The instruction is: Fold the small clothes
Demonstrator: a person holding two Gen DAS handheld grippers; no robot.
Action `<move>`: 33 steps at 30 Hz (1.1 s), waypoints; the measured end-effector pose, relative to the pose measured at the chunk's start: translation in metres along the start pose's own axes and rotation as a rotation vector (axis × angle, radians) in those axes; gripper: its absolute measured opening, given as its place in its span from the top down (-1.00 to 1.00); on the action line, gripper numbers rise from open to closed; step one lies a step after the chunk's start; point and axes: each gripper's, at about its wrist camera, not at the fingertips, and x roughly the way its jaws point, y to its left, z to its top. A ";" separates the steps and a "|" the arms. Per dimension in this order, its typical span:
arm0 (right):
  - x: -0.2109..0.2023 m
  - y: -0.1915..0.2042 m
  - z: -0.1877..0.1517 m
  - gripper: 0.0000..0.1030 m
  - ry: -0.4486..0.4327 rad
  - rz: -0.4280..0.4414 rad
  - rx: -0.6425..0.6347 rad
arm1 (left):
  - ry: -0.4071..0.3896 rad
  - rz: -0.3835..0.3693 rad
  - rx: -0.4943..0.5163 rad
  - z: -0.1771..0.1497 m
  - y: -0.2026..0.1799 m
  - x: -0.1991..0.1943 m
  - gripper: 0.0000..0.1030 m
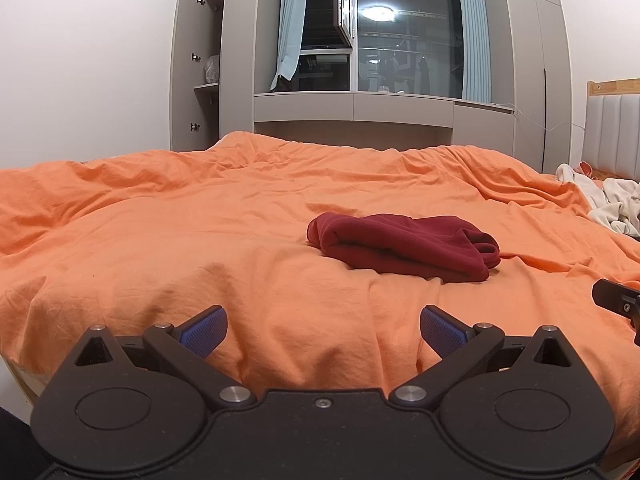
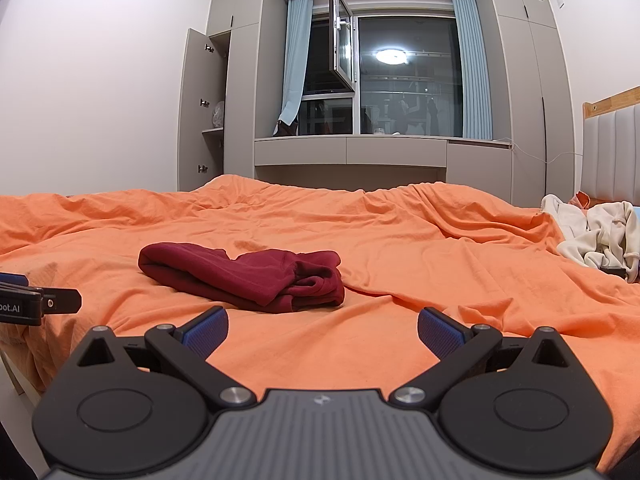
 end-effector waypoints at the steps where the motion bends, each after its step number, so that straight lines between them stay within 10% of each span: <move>1: 0.000 0.000 0.000 -1.00 0.000 0.000 0.000 | 0.000 0.000 0.000 0.000 0.000 0.000 -0.99; 33: 0.000 0.000 0.000 -1.00 0.000 0.000 0.000 | -0.011 -0.007 -0.009 0.001 0.000 -0.002 -0.99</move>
